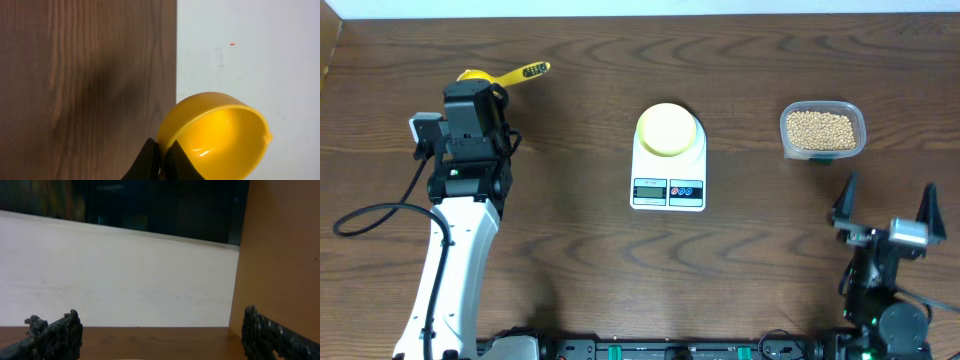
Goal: Scoop item into bowl and weigh 50g on scale
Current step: 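Move the right gripper toward the scoop handle held by left, then close the right gripper on the yellow scoop handle, then open the left gripper and pull the scoop away with right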
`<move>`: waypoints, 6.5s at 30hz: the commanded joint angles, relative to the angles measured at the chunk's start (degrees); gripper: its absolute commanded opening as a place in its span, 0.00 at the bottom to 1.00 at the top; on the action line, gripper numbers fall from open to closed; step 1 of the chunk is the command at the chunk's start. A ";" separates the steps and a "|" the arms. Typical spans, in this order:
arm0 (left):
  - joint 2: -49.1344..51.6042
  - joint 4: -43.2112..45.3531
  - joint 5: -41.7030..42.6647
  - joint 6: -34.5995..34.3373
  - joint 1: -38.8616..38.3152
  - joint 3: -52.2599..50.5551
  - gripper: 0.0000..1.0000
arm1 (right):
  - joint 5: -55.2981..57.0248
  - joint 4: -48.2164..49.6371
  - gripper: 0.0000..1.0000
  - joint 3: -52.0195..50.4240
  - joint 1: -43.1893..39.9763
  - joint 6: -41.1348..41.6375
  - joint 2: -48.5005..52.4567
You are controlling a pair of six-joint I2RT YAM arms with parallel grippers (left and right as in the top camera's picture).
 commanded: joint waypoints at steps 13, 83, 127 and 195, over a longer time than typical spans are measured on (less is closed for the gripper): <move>-0.20 0.79 -1.64 -0.44 0.20 1.14 0.08 | -32.50 -5.81 0.99 46.42 -0.76 -1.40 58.51; -0.20 9.86 14.10 -0.22 -13.44 1.14 0.07 | -80.50 14.62 0.95 79.80 21.33 41.09 102.95; -0.20 9.81 14.12 0.20 -15.58 1.14 0.08 | -78.16 9.49 0.39 79.80 22.73 40.59 102.97; -0.20 1.09 14.05 0.20 -15.54 1.14 0.96 | -66.42 8.11 0.01 79.80 2.64 17.64 102.97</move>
